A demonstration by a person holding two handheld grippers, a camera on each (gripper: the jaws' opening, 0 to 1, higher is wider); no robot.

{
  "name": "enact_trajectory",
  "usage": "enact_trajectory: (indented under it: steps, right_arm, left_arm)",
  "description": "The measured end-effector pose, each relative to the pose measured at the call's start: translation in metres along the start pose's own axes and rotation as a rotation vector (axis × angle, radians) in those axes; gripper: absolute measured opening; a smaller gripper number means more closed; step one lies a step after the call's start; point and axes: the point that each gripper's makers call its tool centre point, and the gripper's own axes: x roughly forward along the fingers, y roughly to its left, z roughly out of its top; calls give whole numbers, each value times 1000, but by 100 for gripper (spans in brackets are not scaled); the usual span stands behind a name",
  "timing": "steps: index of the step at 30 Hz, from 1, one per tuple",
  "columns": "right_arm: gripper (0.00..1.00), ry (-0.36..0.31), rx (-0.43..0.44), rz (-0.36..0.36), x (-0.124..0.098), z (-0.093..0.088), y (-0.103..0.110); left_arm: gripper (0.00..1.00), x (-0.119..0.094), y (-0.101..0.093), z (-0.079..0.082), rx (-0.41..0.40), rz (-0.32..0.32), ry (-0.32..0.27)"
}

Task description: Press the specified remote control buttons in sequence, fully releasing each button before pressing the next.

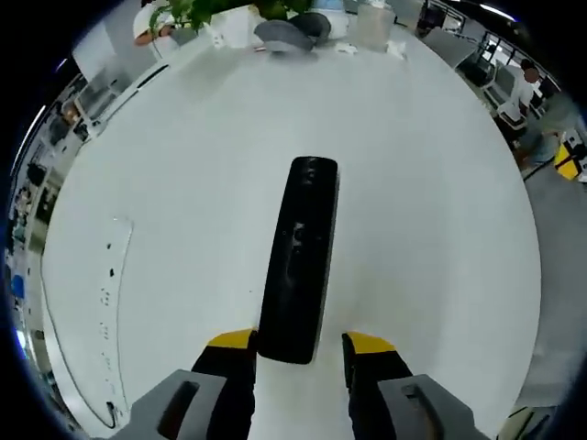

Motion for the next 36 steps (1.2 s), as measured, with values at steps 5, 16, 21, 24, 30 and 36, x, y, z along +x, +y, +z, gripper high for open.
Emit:
enact_trajectory:
  steps: [5, 16, 21, 24, 30, 36]
  right_arm:
    - [0, 4, -6, 6, 0, 0, 2]
    - [0, 0, -4, 4, -1, 0, 1]
    - [0, 0, -10, 7, 0, 0, 2]
    - [0, -1, -10, 9, 0, 0, 2]
    - [0, 2, -26, 14, 0, 0, 4]
    - [0, -4, -19, 8, 0, 1, 2]
  left_arm:
    - [38, 1, -1, 2, 10, -3, 14]
    - [28, 1, 9, 1, 12, 7, 90]
    - [24, 1, 8, 0, 18, 17, 104]
    - [24, 0, 7, 0, 20, 31, 106]
    - [23, 0, 6, -1, -25, 44, 106]
    - [23, 1, -3, -2, -54, 51, 115]
